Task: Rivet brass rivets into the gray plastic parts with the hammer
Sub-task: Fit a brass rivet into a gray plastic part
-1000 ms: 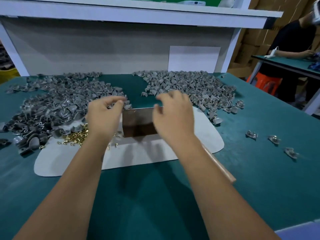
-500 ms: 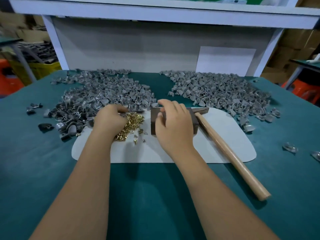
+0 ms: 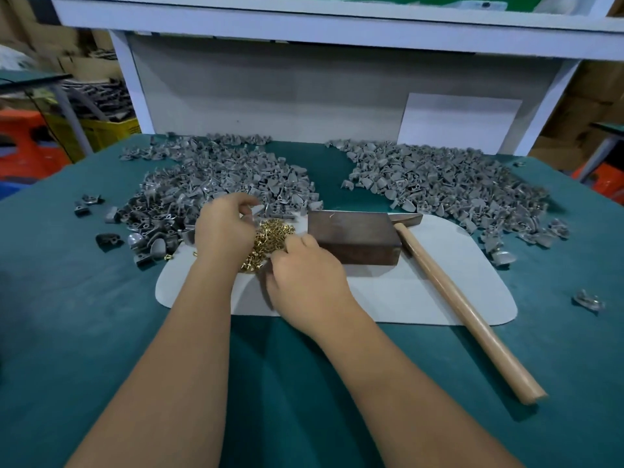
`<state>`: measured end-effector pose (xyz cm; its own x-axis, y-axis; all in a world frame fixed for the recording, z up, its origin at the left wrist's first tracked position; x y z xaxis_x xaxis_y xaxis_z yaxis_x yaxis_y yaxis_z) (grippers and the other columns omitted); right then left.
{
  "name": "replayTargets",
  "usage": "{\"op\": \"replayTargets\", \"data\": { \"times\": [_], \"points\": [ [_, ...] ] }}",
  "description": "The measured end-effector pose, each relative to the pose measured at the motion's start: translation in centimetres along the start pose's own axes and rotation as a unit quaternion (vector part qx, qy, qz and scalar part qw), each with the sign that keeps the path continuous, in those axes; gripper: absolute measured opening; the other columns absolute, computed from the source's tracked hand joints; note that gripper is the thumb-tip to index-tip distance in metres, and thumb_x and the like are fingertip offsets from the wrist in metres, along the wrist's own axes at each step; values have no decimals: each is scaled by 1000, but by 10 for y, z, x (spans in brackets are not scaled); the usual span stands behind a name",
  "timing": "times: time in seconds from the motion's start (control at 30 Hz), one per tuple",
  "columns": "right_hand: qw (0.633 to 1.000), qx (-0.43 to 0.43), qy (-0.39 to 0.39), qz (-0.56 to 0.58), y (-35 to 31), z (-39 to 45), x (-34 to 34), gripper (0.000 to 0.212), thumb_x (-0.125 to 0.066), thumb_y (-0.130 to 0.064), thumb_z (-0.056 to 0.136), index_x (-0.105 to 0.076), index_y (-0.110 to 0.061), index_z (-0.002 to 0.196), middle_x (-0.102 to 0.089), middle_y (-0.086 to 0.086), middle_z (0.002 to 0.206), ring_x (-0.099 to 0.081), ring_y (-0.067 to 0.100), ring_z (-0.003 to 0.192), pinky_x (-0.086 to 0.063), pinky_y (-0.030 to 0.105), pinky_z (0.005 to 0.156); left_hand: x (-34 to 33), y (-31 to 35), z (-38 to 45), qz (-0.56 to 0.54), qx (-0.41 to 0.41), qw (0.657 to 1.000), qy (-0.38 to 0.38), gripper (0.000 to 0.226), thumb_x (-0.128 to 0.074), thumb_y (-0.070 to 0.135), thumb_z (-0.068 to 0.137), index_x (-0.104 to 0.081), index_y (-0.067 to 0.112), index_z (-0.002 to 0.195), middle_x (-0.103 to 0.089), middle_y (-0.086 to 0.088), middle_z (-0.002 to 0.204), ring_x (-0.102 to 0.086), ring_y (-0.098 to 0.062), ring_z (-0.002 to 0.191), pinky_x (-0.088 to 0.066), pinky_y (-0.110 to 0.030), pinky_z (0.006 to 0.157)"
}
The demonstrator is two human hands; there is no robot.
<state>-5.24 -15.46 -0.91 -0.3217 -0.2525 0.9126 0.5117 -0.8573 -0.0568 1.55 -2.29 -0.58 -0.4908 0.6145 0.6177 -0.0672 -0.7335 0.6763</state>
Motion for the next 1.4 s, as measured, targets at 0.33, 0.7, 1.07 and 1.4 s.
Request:
{"op": "replayTargets", "data": {
  "times": [0.33, 0.7, 1.07, 1.4],
  "points": [
    [993, 5, -48, 103, 14, -3, 6, 10, -53, -10, 92, -60, -9, 98, -54, 5, 102, -49, 26, 102, -49, 40, 77, -2, -2, -4, 164, 63, 983, -48, 18, -58, 22, 91, -73, 31, 94, -67, -3, 111, -32, -32, 130, -24, -46, 101],
    [971, -32, 101, 214, 19, -8, 22, 3, -58, -13, 89, -57, -11, 91, -60, 3, 88, -54, 25, 80, -48, 44, 68, -6, 6, -4, 225, 39, 970, -88, 37, -50, 28, 92, -63, 41, 124, -58, -5, 134, -32, -33, 133, -22, -55, 110],
    [945, -95, 212, 229, 45, -8, 36, 12, -64, -4, 81, -71, -13, 87, -64, 0, 88, -60, 17, 82, -51, 34, 70, -3, 22, -6, 53, -29, 998, 30, 22, -57, 13, 95, -72, 28, 99, -73, 3, 98, -62, -25, 99, -38, -40, 98],
    [885, -303, 274, 223, 104, -18, 39, 17, -59, -10, 86, -68, -22, 93, -62, -8, 92, -55, 8, 78, -41, 19, 70, -33, 77, -35, -283, -105, 947, -108, 32, -76, 1, 81, -70, 33, 79, -72, 14, 80, -66, 1, 76, -53, -16, 77]
  ]
}}
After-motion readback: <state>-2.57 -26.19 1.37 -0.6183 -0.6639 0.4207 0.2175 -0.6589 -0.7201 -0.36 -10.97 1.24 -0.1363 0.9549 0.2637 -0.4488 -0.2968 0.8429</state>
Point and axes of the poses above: each hand's wrist, its own z-axis towards the middle knuckle, its own x-axis out of the back of the hand, y = z × x, the point moved 2 cm from there along z, towards the middle knuckle
